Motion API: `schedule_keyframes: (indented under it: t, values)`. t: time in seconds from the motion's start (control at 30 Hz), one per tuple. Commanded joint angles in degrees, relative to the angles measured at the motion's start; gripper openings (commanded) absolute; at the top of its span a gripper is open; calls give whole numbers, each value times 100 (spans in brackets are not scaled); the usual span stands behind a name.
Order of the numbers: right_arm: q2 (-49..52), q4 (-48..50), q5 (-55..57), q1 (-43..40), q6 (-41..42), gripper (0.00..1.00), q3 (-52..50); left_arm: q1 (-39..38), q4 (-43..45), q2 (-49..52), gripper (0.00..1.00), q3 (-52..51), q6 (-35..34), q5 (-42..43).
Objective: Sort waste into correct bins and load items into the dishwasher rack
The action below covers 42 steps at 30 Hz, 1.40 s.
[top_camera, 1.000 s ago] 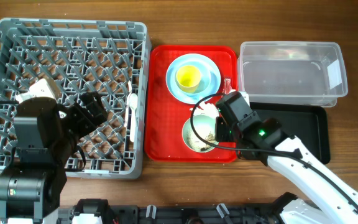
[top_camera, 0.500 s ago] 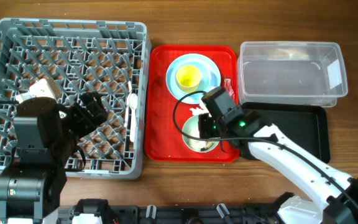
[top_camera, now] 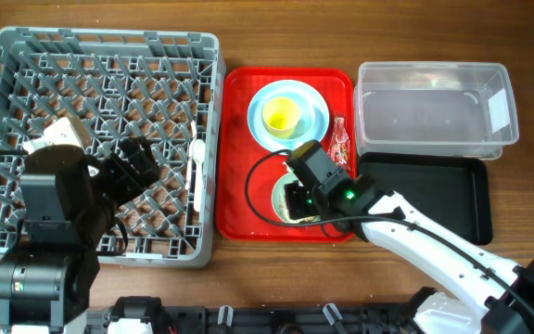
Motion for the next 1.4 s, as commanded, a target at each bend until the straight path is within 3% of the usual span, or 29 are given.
schedule_keyframes:
  t: [0.0, 0.33, 0.7, 0.97, 1.23, 1.37]
  values:
    - [50, -361, 1853, -4, 323, 4, -2, 39, 11, -11, 100, 79, -55, 26]
    - [50, -623, 2317, -7, 323, 4, -142, 39, 11, -11, 100, 79, -55, 26]
    - [48, -7, 1893, -4, 387, 5, -841, 39, 11, -11, 100, 79, -55, 24]
    - [48, 1224, -254, -4, -1093, 4, -839, 39, 11, -11, 100, 79, -55, 26]
    - [42, 1263, 160, -7, -1224, 6, -822, 39, 11, -11, 100, 79, -55, 26]
    - [-7, 1255, 601, -31, -1355, 17, -562, 39, 11, -11, 100, 79, -55, 26]
